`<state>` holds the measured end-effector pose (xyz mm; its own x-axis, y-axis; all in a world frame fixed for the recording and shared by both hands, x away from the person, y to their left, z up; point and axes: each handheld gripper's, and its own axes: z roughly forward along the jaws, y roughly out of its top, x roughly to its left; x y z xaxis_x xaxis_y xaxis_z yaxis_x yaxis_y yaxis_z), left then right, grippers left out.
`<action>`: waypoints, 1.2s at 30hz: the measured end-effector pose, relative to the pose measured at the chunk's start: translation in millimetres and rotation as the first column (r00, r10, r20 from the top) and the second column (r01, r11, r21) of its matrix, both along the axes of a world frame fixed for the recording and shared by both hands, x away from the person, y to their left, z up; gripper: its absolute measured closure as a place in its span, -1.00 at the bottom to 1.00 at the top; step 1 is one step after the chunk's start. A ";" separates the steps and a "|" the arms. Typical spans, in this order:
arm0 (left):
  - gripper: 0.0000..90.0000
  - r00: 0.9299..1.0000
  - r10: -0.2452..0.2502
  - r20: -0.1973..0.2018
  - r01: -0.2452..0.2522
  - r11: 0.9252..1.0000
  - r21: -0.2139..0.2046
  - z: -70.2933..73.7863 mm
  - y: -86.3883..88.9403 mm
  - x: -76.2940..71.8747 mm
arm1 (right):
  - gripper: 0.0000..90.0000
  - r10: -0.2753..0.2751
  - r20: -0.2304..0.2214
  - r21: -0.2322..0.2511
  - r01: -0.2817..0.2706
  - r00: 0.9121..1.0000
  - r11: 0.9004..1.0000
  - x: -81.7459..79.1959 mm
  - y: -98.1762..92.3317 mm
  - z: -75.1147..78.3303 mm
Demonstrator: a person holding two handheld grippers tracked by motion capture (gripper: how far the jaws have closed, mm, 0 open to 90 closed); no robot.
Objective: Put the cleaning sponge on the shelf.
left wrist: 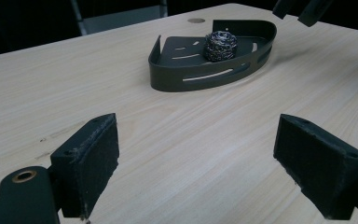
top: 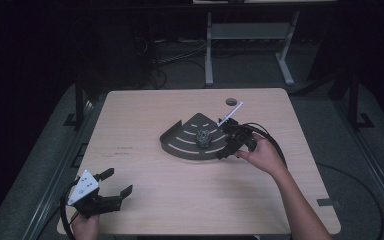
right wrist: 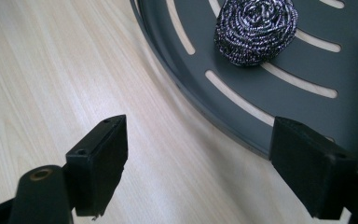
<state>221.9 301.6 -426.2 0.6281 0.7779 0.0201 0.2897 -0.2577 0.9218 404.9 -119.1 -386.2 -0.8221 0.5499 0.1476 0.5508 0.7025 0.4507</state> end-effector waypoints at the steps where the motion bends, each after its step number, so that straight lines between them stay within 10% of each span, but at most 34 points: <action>1: -0.70 1.000 -0.002 0.000 0.002 1.000 0.000 0.0 -0.2 0.0 | -0.58 0.001 0.000 -0.003 -0.001 1.000 1.000 -1.0 -0.4 0.7; 36: -0.70 1.000 -0.004 0.000 0.004 1.000 0.006 -0.2 -0.6 -0.2 | -0.57 -0.033 -0.014 0.019 0.033 0.999 0.999 -47.5 -37.2 -32.4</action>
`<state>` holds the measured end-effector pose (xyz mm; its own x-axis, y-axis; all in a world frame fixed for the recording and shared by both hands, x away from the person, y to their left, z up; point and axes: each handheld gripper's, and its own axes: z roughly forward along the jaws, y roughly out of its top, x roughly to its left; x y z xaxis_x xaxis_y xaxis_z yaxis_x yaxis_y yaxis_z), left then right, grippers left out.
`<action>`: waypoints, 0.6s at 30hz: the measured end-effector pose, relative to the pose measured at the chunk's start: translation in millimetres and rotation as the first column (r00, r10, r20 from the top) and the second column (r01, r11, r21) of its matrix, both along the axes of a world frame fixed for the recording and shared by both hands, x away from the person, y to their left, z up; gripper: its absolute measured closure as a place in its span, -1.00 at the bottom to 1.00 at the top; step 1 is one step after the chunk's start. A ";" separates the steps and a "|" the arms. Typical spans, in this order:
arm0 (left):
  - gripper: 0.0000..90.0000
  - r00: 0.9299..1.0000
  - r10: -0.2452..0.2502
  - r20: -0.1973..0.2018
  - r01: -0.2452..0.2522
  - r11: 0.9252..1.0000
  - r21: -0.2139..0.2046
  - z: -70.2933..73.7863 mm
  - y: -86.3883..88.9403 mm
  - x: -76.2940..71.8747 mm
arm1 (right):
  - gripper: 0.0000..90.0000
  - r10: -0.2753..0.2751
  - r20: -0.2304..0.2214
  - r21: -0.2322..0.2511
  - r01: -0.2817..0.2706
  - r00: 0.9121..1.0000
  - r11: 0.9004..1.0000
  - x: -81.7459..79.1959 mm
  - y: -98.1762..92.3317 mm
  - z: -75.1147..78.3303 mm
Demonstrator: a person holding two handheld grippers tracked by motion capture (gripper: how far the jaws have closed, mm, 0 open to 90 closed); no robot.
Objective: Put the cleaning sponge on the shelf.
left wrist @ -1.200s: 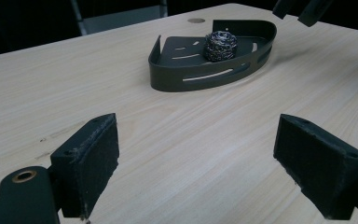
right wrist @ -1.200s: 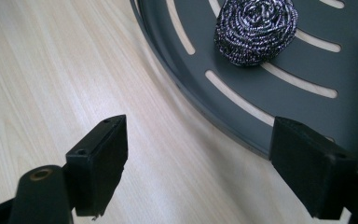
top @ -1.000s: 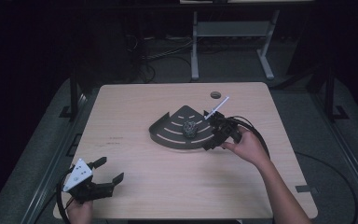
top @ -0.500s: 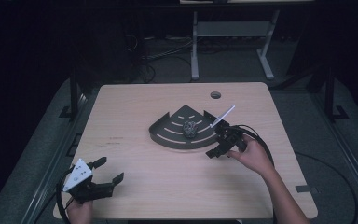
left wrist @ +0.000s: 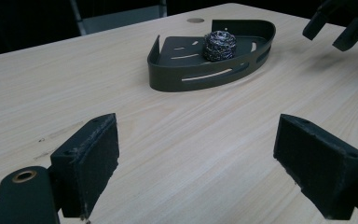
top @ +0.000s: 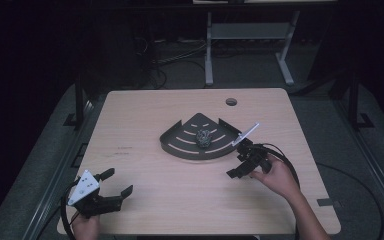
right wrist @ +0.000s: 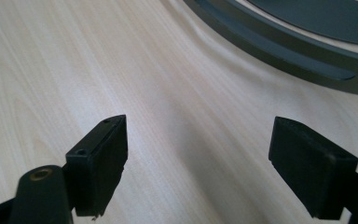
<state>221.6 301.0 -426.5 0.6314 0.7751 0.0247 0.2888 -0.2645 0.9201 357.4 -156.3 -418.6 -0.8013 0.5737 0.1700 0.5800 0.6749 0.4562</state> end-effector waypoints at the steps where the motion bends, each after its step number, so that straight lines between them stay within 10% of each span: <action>1: -0.70 1.000 0.001 -0.003 -0.001 1.000 -0.003 -0.2 -0.5 0.0 | -0.57 0.000 0.001 0.000 0.000 1.000 1.000 -3.2 -2.0 -1.1; 18: -0.70 1.000 -0.001 -0.002 0.001 1.000 0.007 -1.2 -1.6 0.3 | -0.57 -0.049 0.000 0.056 0.049 0.999 0.997 -23.2 -31.0 -14.0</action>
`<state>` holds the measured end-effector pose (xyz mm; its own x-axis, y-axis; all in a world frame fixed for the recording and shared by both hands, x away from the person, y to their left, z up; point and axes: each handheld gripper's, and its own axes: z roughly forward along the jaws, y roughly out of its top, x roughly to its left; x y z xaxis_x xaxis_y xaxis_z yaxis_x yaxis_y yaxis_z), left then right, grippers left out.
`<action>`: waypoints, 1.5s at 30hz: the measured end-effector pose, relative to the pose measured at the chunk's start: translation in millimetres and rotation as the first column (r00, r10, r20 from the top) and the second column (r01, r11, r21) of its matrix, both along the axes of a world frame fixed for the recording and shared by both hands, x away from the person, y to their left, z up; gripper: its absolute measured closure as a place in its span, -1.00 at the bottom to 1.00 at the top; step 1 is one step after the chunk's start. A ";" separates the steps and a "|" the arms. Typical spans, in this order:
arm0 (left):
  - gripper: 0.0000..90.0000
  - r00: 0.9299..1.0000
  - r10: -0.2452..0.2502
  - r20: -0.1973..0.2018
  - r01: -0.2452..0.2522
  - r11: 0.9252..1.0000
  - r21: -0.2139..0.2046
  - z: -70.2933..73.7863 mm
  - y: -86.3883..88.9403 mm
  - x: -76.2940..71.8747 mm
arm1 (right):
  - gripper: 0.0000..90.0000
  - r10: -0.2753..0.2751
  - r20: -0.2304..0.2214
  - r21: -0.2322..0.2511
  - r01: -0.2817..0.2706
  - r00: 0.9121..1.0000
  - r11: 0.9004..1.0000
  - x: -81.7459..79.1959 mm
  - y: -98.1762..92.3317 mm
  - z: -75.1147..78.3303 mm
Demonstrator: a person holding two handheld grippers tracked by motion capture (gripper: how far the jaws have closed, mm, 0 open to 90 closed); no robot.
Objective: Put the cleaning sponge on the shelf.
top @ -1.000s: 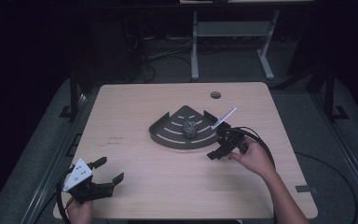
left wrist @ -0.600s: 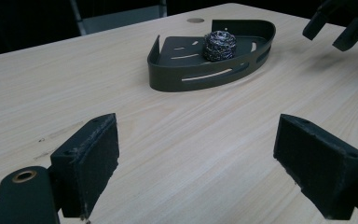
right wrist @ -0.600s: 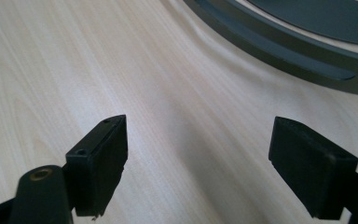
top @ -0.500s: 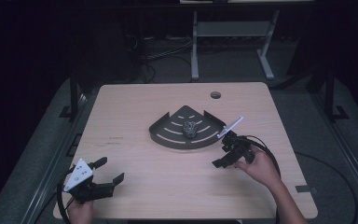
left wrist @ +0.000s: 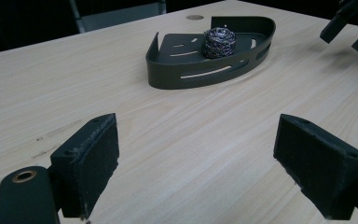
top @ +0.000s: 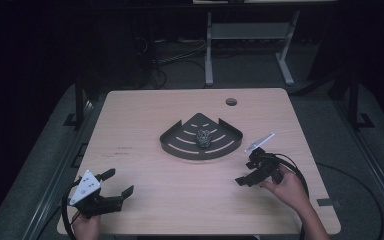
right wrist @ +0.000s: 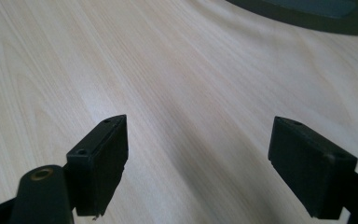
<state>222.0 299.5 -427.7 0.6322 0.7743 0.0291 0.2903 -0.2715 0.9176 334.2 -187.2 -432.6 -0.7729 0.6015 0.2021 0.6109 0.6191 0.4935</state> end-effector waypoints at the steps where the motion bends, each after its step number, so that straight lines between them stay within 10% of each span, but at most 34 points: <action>1: -0.70 1.000 0.000 0.000 0.000 1.000 0.000 -0.1 -0.2 0.0 | -0.57 -0.004 0.003 0.000 0.004 1.000 1.000 -1.6 -2.2 -0.2; 45: -0.70 1.000 -0.008 -0.006 0.008 1.000 0.003 -0.8 -1.3 1.0 | -0.60 -0.102 0.071 0.054 0.098 0.992 0.994 -69.9 -47.1 -14.1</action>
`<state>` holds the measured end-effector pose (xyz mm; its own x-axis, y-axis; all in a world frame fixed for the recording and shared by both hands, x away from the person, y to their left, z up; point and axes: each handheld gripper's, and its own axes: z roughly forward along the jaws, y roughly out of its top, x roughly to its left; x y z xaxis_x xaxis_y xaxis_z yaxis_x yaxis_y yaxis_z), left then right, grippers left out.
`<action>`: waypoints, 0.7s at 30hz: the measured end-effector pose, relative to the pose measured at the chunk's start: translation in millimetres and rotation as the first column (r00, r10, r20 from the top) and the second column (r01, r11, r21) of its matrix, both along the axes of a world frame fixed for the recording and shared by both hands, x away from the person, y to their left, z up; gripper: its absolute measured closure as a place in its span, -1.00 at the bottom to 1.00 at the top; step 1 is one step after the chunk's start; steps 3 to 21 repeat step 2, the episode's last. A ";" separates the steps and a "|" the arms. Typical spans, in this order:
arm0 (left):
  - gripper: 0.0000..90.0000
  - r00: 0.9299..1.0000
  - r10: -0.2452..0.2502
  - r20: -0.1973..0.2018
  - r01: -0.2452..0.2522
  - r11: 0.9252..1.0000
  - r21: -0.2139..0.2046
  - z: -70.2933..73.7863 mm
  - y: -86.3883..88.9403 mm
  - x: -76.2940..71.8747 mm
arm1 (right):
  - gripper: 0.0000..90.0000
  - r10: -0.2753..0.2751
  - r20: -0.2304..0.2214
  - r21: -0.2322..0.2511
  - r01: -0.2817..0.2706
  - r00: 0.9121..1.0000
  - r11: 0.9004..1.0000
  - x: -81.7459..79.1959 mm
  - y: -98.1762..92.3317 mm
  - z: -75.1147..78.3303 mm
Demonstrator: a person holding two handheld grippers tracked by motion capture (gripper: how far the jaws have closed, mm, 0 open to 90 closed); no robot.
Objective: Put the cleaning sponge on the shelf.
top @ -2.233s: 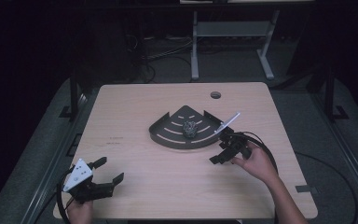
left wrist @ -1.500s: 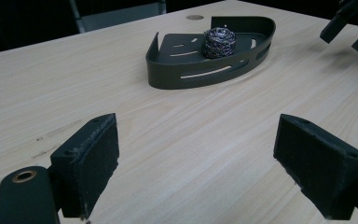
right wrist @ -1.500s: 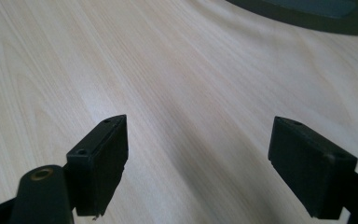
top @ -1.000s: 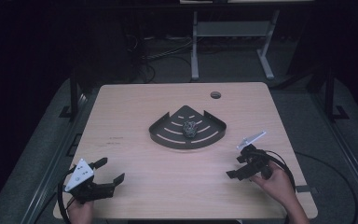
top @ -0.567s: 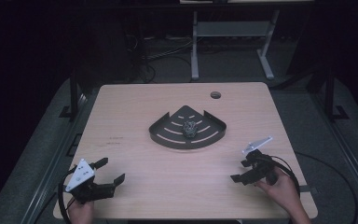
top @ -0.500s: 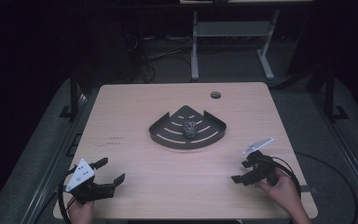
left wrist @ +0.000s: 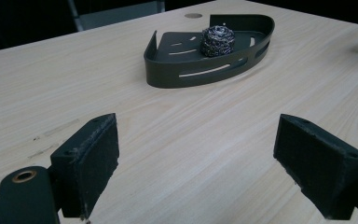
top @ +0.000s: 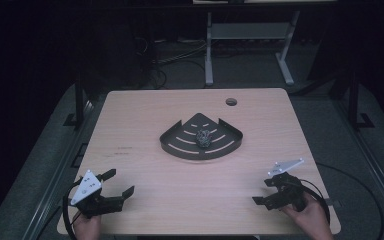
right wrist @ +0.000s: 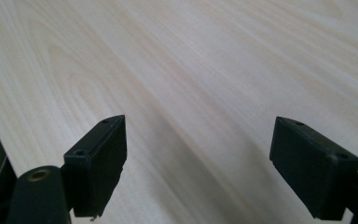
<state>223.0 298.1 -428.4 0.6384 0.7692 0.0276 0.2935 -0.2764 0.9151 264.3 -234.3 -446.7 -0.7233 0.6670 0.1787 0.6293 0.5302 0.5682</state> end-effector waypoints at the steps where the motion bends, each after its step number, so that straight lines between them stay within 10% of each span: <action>1: -0.70 1.000 0.000 0.000 0.000 1.000 0.000 0.0 0.0 0.0 | -0.60 0.000 0.000 0.000 0.000 1.000 1.000 0.0 0.0 0.0; 21: -0.70 1.000 0.000 0.001 0.000 1.000 -0.003 0.1 -0.6 0.4 | -0.60 -0.003 0.002 0.003 0.003 1.000 1.000 -2.8 -0.1 -0.5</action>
